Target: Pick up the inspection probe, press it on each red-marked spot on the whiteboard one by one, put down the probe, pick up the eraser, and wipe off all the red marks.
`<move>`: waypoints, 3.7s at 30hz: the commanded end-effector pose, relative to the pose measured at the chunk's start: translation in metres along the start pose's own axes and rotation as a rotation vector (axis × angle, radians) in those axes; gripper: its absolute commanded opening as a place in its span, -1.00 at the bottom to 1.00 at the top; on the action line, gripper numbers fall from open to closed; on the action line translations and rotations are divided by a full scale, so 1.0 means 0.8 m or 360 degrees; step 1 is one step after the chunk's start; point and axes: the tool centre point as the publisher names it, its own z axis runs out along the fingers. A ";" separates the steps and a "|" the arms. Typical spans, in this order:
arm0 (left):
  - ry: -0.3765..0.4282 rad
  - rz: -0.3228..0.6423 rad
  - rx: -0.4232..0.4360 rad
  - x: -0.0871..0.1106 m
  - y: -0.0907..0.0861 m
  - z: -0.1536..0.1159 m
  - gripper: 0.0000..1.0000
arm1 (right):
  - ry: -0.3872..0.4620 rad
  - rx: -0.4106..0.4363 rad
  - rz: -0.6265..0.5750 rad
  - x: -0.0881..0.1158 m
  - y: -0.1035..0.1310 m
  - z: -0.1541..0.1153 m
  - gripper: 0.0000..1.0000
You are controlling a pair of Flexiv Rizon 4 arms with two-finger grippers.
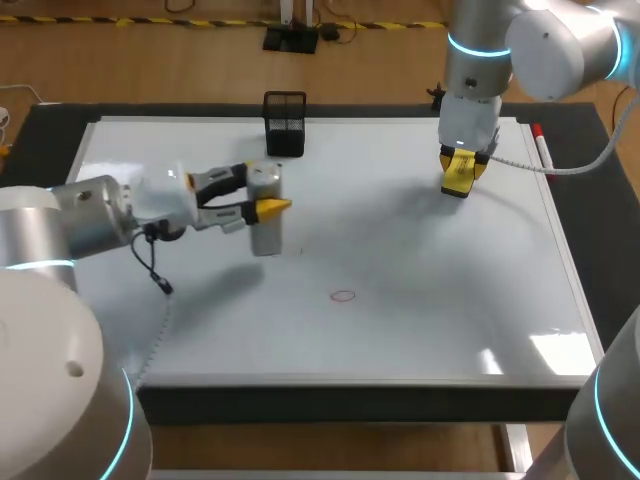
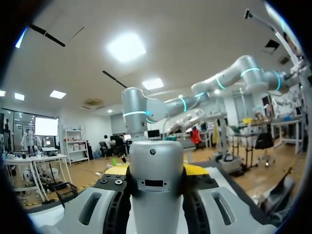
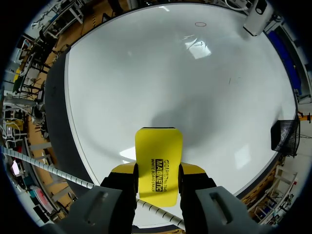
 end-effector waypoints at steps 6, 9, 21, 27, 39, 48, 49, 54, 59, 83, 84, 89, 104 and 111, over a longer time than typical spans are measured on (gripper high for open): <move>-0.0055 -0.0004 -0.0010 -0.020 -0.001 -0.061 -1.00 | 0.0004 0.0001 -0.0002 0.000 -0.001 -0.001 -1.00; -0.0072 -0.0011 -0.0004 -0.025 0.002 -0.074 -1.00 | 0.0004 0.0001 -0.0002 0.000 -0.001 -0.001 -1.00; -0.0121 -0.0022 0.0045 -0.029 0.000 -0.113 -1.00 | 0.0004 0.0001 -0.0002 0.000 -0.001 -0.001 -1.00; -0.0121 -0.0022 0.0045 -0.029 0.000 -0.113 -1.00 | 0.0004 0.0001 -0.0002 0.000 -0.001 -0.001 -1.00; -0.0121 -0.0022 0.0045 -0.029 0.000 -0.113 -1.00 | 0.0021 0.0008 -0.0026 -0.001 0.007 -0.004 -1.00; -0.0121 -0.0022 0.0045 -0.029 0.000 -0.113 -1.00 | 0.0047 0.0070 -0.0103 -0.007 0.046 -0.013 -1.00; -0.0121 -0.0022 0.0045 -0.029 0.000 -0.113 -1.00 | 0.0054 0.0078 -0.0113 -0.009 0.053 -0.014 -1.00; -0.0121 -0.0022 0.0045 -0.029 0.000 -0.113 -1.00 | 0.0054 0.0111 -0.0190 -0.021 0.100 -0.021 -1.00; -0.0121 -0.0022 0.0045 -0.029 0.000 -0.113 -1.00 | 0.0051 0.0109 -0.0276 -0.040 0.151 -0.023 -1.00; -0.0121 -0.0022 0.0045 -0.029 0.000 -0.113 -1.00 | 0.0003 0.0156 -0.0596 -0.109 0.340 -0.023 -1.00; -0.0121 -0.0022 0.0045 -0.029 0.000 -0.113 -1.00 | -0.0001 0.0155 -0.0602 -0.110 0.343 -0.023 -1.00; -0.0121 -0.0022 0.0045 -0.029 0.000 -0.113 -1.00 | -0.0038 0.0118 -0.0632 -0.117 0.368 -0.021 -1.00; -0.0121 -0.0022 0.0045 -0.029 0.000 -0.113 -1.00 | 0.0005 0.0111 -0.0696 -0.123 0.390 -0.022 -1.00; -0.0121 -0.0022 0.0045 -0.029 0.000 -0.113 -1.00 | 0.0005 0.0111 -0.0696 -0.123 0.390 -0.022 -1.00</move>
